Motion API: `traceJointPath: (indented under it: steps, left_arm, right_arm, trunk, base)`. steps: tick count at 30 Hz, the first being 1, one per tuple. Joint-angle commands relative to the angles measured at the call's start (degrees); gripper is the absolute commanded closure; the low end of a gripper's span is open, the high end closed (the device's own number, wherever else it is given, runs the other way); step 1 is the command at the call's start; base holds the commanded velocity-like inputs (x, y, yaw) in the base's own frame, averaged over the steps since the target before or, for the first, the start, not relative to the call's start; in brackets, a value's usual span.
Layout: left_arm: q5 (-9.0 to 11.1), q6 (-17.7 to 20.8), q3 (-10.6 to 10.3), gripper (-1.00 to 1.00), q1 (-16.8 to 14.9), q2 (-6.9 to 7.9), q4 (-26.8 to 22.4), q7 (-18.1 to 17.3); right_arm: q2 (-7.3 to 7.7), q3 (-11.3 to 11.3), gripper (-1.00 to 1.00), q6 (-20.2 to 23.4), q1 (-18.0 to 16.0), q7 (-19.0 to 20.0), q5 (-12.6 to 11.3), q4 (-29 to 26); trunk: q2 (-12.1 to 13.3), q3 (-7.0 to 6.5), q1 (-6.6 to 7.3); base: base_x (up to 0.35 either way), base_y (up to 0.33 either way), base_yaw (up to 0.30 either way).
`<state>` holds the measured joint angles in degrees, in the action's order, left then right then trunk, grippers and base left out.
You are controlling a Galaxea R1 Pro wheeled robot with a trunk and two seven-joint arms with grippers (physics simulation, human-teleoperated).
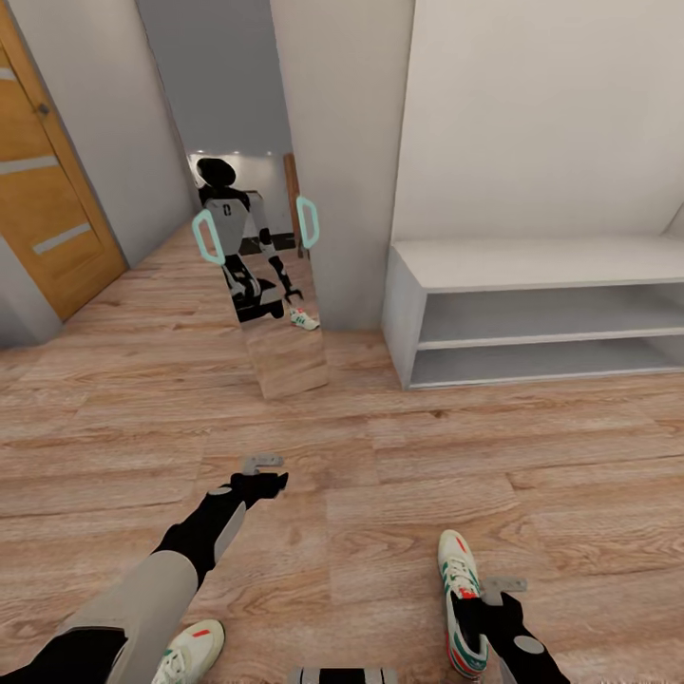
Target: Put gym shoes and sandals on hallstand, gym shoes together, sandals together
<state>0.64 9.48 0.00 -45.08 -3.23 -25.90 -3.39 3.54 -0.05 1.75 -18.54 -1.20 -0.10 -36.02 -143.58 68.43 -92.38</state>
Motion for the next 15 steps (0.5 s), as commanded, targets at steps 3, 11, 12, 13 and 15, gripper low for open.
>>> traceJointPath:
  steps: [3,11,12,13,15]
  left_arm:
    - [0.06,0.36,-0.04,-1.00,0.00,-0.01,-0.16,-0.12]
    - [0.06,0.36,-0.06,-1.00,0.00,-0.06,-0.25,-0.12]
    - [0.06,0.36,-0.06,-1.00,0.00,-0.07,-0.26,-0.12]
    - [0.06,0.36,-0.07,-1.00,0.00,-0.08,-0.29,-0.12]
    - [0.06,0.36,-0.07,-1.00,0.00,-0.09,-0.29,-0.12]
  right_arm:
    - [0.03,-0.01,-1.00,0.18,0.00,-0.12,-0.02,-0.22]
    - [0.04,-0.02,-1.00,-0.05,0.00,-0.06,0.10,-0.14]
    - [0.05,-0.02,-1.00,-0.08,0.00,-0.05,0.10,-0.11]
    - [0.05,-0.02,-1.00,-0.09,0.00,-0.03,0.12,-0.09]
    - [0.05,-0.03,-1.00,-0.12,0.00,0.02,0.11,-0.07]
  trunk:
    - [-0.06,0.72,-0.06]
    - [-0.11,1.60,-0.17]
    - [-0.11,1.60,-0.17]
    - [-0.11,1.60,-0.17]
    - [-0.11,1.60,-0.17]
  base:
    - [0.000,0.000,0.000]
    - [0.000,0.000,0.000]
    - [0.000,0.000,0.000]
    - [0.000,0.000,0.000]
    - [0.000,0.000,0.000]
